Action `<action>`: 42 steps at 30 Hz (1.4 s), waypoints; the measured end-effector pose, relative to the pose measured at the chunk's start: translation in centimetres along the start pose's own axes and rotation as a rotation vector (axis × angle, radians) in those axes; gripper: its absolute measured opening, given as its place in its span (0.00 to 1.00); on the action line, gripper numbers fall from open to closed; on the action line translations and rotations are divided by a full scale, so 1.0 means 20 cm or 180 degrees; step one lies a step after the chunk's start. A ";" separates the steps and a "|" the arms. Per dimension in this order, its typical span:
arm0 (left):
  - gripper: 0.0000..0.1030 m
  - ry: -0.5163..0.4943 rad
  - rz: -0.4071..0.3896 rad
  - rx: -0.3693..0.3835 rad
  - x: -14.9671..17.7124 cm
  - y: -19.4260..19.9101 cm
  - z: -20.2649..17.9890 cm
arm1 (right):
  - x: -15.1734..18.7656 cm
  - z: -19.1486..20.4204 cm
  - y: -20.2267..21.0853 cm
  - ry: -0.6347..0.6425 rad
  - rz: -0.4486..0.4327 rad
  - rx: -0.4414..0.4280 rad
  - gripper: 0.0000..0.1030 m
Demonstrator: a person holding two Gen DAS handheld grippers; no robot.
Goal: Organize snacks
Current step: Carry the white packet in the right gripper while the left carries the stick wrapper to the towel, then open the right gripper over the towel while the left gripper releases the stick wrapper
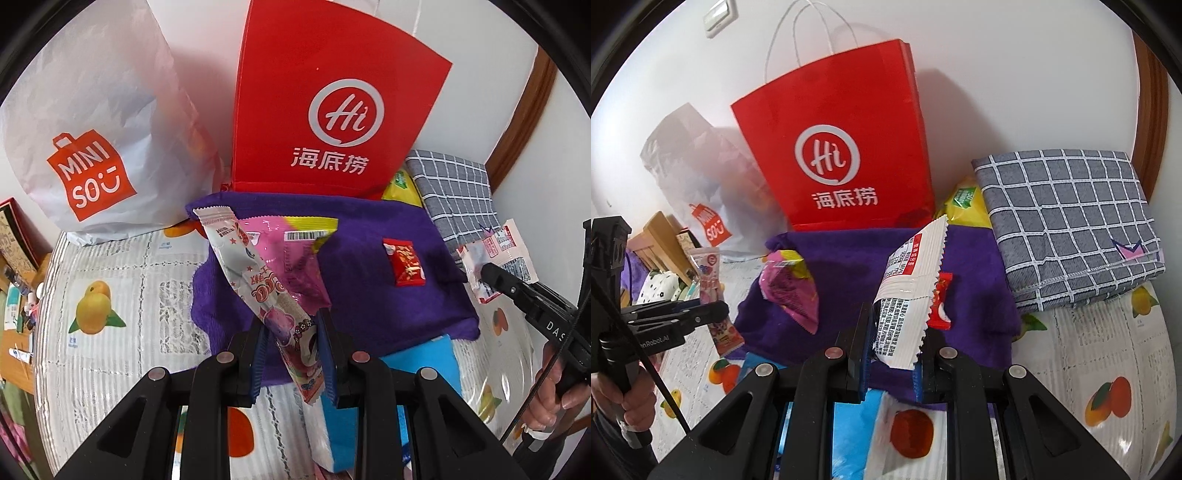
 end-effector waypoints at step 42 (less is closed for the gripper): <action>0.43 -0.0064 0.0409 0.0088 0.00 -0.39 -0.01 | 0.15 -0.10 -0.39 0.0215 0.0597 0.0190 0.68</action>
Point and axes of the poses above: each gripper's, at about its wrist camera, not at the fingertips, and y roughly against the way its jaws point, z to its left, x to its underside, the point moved 8 cm from there along -y, roughly the way its jaws point
